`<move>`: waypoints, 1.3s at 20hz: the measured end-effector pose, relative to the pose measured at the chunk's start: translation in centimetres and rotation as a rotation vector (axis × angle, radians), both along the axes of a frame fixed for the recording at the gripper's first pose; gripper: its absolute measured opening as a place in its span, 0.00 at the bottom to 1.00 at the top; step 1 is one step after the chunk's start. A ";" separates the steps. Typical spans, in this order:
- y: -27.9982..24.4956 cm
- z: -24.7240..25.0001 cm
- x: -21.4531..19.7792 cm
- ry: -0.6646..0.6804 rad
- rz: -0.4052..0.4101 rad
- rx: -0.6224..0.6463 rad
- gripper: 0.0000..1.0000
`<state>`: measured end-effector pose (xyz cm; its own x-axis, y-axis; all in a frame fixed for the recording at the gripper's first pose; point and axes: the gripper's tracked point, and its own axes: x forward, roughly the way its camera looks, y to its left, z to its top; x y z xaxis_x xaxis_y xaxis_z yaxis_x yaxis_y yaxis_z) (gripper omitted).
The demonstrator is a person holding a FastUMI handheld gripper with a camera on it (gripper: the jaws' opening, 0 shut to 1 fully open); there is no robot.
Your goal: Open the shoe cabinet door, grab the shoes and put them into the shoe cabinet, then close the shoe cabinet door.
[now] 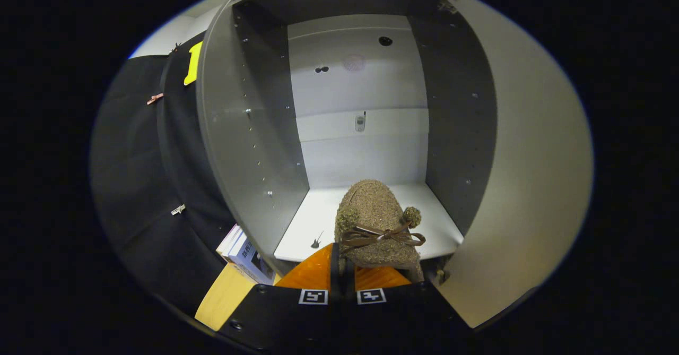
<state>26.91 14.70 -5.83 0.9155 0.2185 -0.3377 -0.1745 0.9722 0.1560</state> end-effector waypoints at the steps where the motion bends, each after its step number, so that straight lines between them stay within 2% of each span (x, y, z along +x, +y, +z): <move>1: 0.0 0.1 1.2 0.006 0.001 -0.006 0.05; 11: 0.7 -3.8 13.0 0.134 -0.026 -0.005 0.05; 16: 1.7 -6.1 18.0 0.165 -0.043 -0.065 0.05; 23: 2.8 -9.3 19.6 0.246 -0.077 -0.083 0.05; 26: 3.0 -9.4 19.1 0.260 -0.080 -0.078 0.13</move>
<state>46.02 17.68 -15.21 0.8096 0.1127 -0.5761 -0.0602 0.9922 0.1095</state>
